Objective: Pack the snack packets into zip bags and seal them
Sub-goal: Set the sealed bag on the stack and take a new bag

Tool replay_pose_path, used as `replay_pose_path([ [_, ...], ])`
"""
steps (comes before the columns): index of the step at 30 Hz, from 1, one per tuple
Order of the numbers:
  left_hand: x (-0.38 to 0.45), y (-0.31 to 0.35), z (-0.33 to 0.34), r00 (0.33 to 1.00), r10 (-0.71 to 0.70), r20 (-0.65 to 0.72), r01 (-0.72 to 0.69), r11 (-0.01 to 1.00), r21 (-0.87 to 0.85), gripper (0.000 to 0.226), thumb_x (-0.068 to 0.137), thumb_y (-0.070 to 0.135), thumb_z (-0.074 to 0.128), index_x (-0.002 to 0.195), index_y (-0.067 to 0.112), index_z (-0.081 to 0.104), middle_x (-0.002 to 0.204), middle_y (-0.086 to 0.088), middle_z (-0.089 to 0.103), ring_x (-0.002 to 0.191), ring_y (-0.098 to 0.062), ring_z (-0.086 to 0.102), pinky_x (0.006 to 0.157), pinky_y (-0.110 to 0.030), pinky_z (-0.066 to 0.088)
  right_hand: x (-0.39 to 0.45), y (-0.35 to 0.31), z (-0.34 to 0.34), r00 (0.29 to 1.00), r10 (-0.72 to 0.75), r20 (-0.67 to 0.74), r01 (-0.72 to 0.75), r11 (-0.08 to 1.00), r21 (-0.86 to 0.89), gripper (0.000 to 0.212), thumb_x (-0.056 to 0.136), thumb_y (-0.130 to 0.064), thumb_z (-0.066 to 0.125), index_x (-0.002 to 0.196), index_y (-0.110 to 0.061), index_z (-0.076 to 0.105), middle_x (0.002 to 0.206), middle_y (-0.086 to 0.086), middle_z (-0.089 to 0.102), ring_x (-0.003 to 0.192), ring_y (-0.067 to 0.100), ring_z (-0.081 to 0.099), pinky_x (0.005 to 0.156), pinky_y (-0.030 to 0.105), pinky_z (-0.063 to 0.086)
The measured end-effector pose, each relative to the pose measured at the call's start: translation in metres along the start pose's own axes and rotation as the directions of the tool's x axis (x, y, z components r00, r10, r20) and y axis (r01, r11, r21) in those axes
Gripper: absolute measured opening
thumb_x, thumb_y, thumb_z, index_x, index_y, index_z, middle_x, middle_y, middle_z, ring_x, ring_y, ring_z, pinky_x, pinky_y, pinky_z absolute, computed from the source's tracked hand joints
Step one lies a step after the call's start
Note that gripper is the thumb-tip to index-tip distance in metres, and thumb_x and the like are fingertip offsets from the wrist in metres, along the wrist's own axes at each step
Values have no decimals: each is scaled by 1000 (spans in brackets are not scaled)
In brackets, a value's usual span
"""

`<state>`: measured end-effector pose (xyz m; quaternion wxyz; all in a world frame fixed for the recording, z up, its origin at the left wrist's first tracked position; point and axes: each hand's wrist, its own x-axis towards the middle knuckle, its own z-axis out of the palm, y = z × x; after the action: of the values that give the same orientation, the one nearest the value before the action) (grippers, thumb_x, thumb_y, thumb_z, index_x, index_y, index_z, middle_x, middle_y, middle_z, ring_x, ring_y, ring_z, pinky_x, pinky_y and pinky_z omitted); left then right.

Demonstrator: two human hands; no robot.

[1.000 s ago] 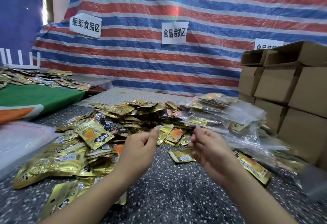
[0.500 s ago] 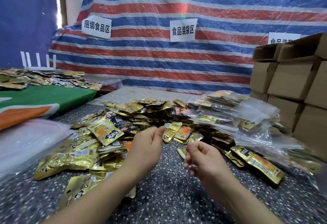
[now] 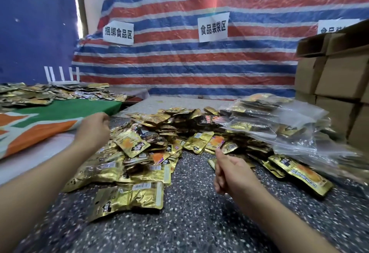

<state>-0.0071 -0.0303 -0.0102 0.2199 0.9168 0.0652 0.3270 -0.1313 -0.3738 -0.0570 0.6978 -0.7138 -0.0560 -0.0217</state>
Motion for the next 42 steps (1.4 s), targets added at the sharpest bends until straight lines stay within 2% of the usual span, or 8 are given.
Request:
replay_pose_path([
  [5,3,-67,4,968,-182,172,113,932,346,41,99,37,53,116,0,58,102,-18,68,76,-28,61,67,-34,51,1,1,-1,999,39,-9,-39,999,-27,59,102,-45,45,47,-24,57,47,3,48,43,18,51,42,22,41],
  [8,1,-94,10,923,-286,256,129,859,495,53,101,47,40,114,2,63,117,-18,65,102,-32,60,88,-34,50,0,1,-1,997,78,-4,-78,995,-60,55,101,-45,46,53,-21,55,48,3,49,44,19,51,42,23,41],
  [14,-5,-102,12,926,-257,276,92,865,494,45,102,37,46,66,13,56,65,-2,57,68,-19,56,60,-29,41,1,3,0,992,128,-10,-128,985,-117,53,102,-47,45,60,-17,53,49,3,50,44,18,51,43,21,39],
  [19,-8,-90,7,924,-270,272,123,881,457,44,102,33,46,68,9,61,71,-7,62,74,-23,61,67,-28,47,1,2,0,990,142,-11,-142,981,-129,53,102,-48,44,61,-16,54,50,3,51,45,18,52,43,22,38],
  [23,-10,-81,1,916,-276,293,110,871,478,20,95,20,53,83,9,66,77,-3,61,80,-21,62,72,-28,52,2,1,0,986,166,-6,-165,976,-140,52,101,-49,44,64,-15,54,51,2,52,45,18,53,48,26,40],
  [27,-16,-73,-3,936,-262,237,104,846,523,21,87,10,60,65,11,59,64,-3,59,61,-20,58,51,-24,43,2,0,0,984,176,-8,-175,974,-142,51,101,-50,44,66,-15,54,51,1,53,45,18,54,47,25,40],
  [36,-19,-12,2,996,4,-84,-1,999,46,15,98,15,49,84,10,52,73,-9,59,57,-25,54,46,-30,40,2,0,0,980,199,-18,-199,966,-163,49,102,-48,44,70,-13,54,52,2,54,45,18,54,49,27,39],
  [42,-68,96,13,964,261,-46,-257,877,-405,17,95,5,54,109,12,61,100,-6,72,81,-20,68,65,-44,60,4,0,-3,975,218,-42,-221,970,-98,45,102,-48,44,76,-13,56,55,1,55,46,16,54,42,23,37],
])
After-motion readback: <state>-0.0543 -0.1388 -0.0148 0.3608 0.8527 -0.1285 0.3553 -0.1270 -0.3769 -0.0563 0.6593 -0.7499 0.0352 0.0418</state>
